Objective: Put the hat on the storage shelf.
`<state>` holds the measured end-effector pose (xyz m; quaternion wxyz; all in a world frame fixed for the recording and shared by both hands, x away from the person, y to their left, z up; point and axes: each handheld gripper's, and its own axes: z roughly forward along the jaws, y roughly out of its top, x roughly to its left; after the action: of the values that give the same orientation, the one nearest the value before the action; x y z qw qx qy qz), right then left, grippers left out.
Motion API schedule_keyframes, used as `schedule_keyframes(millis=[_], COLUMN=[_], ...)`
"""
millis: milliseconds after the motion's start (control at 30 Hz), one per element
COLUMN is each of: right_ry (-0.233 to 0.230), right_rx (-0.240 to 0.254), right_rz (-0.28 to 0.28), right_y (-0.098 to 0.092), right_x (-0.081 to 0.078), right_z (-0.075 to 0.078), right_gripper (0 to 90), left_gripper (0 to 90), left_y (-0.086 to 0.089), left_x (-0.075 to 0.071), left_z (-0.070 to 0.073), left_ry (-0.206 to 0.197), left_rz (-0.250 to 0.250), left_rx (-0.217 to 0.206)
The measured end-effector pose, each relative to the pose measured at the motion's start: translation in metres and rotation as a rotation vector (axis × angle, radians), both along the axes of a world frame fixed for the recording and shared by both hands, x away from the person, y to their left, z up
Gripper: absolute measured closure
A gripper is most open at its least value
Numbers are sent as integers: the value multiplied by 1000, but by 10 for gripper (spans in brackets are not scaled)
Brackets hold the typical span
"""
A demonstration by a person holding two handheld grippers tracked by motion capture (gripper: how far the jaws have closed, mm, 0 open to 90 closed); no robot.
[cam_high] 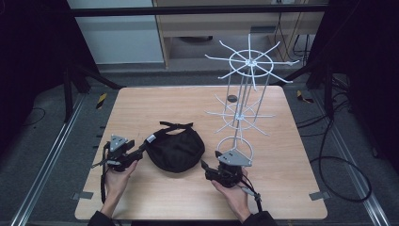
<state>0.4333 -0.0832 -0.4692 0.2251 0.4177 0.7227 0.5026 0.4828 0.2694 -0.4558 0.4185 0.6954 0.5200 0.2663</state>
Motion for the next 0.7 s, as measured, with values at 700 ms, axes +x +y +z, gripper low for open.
schedule_keyframes(millis=[700], right_ry=[54], right_rx=[-31], right_rz=[-54], right_y=[41], right_x=[31], right_z=[-12], right_gripper=[309], left_gripper=[731], left_y=[-8], left_x=[16], left_z=[-17], left_ry=[138], left_rz=[-31], left_rx=[65])
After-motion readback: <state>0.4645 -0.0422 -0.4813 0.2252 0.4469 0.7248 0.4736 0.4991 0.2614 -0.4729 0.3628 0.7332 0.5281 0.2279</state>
